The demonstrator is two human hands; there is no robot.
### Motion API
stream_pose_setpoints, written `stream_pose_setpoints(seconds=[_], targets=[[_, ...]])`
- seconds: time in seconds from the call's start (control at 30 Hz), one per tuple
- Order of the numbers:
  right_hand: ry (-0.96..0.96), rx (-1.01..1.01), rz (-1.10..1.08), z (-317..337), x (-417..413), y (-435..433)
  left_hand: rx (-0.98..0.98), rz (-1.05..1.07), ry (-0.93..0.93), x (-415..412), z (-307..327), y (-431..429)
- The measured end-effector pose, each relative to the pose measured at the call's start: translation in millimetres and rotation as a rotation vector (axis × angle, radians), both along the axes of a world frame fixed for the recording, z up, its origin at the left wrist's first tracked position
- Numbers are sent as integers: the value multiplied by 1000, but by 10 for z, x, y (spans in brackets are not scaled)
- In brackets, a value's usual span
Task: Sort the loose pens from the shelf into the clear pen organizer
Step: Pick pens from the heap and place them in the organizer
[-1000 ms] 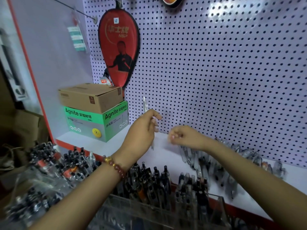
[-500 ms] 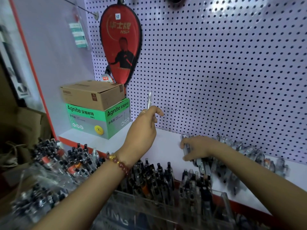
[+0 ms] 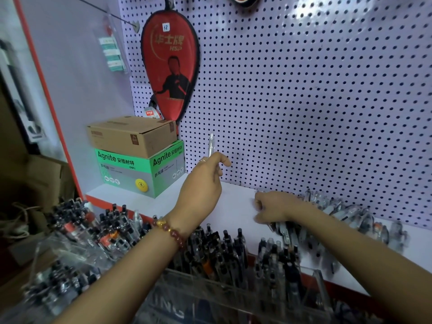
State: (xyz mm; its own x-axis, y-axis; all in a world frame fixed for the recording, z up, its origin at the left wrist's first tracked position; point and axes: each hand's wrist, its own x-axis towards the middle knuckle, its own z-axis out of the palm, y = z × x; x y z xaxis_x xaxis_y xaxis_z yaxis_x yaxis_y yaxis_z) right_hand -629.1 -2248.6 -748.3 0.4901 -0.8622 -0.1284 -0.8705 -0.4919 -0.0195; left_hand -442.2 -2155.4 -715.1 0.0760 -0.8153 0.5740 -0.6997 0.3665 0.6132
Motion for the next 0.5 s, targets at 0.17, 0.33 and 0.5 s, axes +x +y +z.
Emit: stream_pose_setpoints(seconds=[0.17, 0.33, 0.5], targets=[[-466, 59, -105, 69, -40, -5, 19, -16, 38, 2, -3, 6], [-948, 79, -171, 443, -19, 287, -130, 22, 93, -48, 75, 109], [-1228, 46, 36, 841, 193, 770, -218, -141, 352, -51, 316, 173]])
